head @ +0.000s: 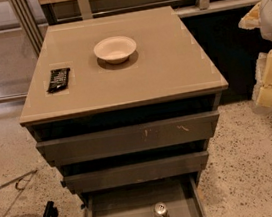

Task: Pick 7up can from bottom drawer and place on counter

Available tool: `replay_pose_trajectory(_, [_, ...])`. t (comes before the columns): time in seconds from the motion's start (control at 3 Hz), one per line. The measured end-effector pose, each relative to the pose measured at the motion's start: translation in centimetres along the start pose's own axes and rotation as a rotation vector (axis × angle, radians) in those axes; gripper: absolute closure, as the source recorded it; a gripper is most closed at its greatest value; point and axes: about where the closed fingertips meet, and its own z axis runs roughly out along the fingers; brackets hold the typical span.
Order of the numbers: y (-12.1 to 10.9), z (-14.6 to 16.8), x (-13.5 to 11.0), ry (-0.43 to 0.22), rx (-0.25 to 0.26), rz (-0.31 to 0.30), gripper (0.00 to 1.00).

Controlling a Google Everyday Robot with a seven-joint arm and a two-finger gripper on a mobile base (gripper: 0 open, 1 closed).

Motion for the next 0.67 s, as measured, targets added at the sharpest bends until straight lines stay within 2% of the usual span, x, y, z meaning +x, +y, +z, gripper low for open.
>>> replay_pose_trajectory(0.33, [0.0, 0.0, 0.0, 0.0, 0.0, 0.0, 0.0])
replay_pose_trajectory(0.67, [0.0, 0.0, 0.0, 0.0, 0.0, 0.0, 0.18])
